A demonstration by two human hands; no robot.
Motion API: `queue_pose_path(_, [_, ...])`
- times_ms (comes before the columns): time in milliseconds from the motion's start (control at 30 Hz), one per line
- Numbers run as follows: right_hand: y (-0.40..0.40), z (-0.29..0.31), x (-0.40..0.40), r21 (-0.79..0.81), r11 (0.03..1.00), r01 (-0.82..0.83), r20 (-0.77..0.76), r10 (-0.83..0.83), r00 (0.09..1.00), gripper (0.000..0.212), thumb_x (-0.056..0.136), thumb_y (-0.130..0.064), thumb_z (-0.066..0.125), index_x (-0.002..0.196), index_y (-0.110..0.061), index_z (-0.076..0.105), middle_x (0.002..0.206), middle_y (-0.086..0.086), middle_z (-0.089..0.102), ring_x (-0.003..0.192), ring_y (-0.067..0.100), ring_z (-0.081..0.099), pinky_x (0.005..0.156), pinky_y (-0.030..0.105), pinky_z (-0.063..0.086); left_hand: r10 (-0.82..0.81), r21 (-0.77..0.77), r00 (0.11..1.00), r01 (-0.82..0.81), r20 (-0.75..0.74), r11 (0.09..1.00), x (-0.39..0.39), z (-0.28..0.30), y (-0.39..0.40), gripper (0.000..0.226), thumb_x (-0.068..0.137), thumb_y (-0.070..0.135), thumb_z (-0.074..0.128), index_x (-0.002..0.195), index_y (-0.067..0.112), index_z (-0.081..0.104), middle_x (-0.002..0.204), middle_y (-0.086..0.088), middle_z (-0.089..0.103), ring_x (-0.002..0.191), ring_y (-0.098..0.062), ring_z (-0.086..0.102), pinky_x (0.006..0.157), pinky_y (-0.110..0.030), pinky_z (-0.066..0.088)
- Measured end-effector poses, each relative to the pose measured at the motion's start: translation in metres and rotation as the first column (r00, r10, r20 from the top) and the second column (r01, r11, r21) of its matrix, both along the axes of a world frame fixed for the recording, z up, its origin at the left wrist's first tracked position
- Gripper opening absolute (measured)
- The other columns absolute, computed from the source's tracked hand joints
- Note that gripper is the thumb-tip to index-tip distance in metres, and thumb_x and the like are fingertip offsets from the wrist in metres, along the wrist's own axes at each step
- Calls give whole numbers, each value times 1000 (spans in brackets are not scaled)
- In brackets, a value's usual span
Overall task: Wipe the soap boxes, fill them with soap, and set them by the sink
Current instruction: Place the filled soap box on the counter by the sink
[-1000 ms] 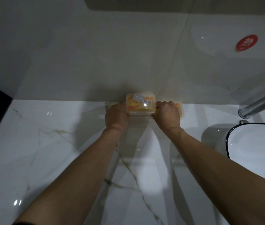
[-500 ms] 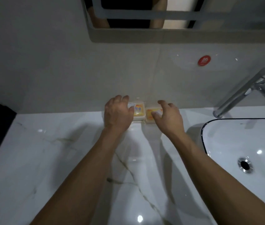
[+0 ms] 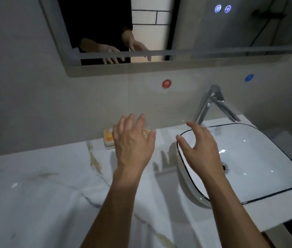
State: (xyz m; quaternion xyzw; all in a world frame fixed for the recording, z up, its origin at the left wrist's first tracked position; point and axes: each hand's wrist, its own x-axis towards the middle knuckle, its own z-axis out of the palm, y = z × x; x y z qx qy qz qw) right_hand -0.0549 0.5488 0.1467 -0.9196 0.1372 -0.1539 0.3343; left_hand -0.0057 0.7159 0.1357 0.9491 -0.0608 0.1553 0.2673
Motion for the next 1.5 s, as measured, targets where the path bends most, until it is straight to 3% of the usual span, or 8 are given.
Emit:
queue_pose_path(400, [-155, 25, -182, 13, 962, 274, 53, -274, 960, 51, 97, -40, 58, 145, -23, 49, 146, 0, 51, 137, 20, 42, 114, 41, 34, -323, 51, 946, 324, -17, 945, -136, 23, -176, 54, 99, 48, 44, 149, 29, 39, 157, 0, 35, 149, -21, 19, 121, -42, 11])
queue_pose_path(600, [-228, 19, -290, -4, 881, 473, 28, -473, 881, 53, 99, -43, 55, 147, -22, 46, 150, 1, 47, 139, 20, 39, 116, 41, 33, -560, 77, 825, 564, -74, 822, -214, 15, -274, 54, 101, 46, 41, 153, 33, 30, 161, 4, 26, 151, -21, 12, 122, -44, 8])
queue_pose_path(867, [-299, 10, -390, 53, 690, 722, 2, -723, 691, 57, 97, -41, 58, 149, -23, 44, 151, 1, 46, 140, 19, 39, 115, 40, 33, -779, 70, 620, 784, -91, 617, -290, 16, -384, 55, 100, 46, 44, 151, 31, 34, 158, 1, 34, 148, -21, 22, 121, -42, 16])
queue_pose_path(967, [-321, 5, -409, 61, 630, 774, -14, -775, 632, 57, 97, -40, 59, 149, -23, 44, 150, 1, 47, 138, 18, 40, 110, 32, 33, -831, 77, 549, 836, -93, 544, -302, 13, -418, 54, 99, 46, 45, 150, 30, 36, 156, 1, 36, 147, -21, 25, 121, -42, 18])
queue_pose_path(1133, [-360, 3, -420, 53, 552, 832, -52, -831, 554, 56, 97, -39, 60, 149, -25, 44, 148, 2, 47, 137, 20, 42, 113, 41, 37, -896, 41, 430, 903, -113, 428, -305, 8, -480, 55, 99, 44, 48, 150, 30, 36, 155, 1, 38, 147, -18, 26, 120, -42, 20])
queue_pose_path(1500, [-469, 19, -360, 29, 439, 898, -34, -897, 440, 55, 98, -44, 55, 148, -26, 43, 147, -3, 49, 138, 16, 41, 115, 39, 35, -967, 40, 249, 968, -58, 247, -244, 32, -620, 56, 100, 44, 46, 152, 29, 33, 157, 2, 34, 148, -17, 23, 120, -43, 20])
